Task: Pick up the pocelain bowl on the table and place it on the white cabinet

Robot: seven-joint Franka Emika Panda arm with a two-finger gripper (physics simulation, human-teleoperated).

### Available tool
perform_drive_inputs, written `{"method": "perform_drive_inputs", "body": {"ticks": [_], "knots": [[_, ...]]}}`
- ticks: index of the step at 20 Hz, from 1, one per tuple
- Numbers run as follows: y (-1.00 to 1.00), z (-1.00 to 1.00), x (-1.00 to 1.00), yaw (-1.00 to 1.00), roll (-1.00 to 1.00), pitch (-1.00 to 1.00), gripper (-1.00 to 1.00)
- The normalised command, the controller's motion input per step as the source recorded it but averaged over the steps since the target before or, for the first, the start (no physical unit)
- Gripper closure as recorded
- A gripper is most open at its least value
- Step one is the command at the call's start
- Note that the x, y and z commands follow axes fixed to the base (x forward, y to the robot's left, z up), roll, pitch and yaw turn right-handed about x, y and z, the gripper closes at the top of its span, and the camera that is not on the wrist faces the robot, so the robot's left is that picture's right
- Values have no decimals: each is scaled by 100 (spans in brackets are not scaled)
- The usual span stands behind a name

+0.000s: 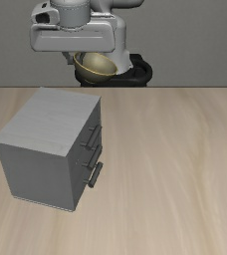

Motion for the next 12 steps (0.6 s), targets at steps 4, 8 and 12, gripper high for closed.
{"method": "perform_drive_inputs", "body": {"ticks": [4, 8, 12], "knots": [[-100, 0, 0, 0, 0, 0, 100], [-75, 0, 25, 0, 0, 0, 100], [0, 0, 100, 0, 0, 0, 100]]}}
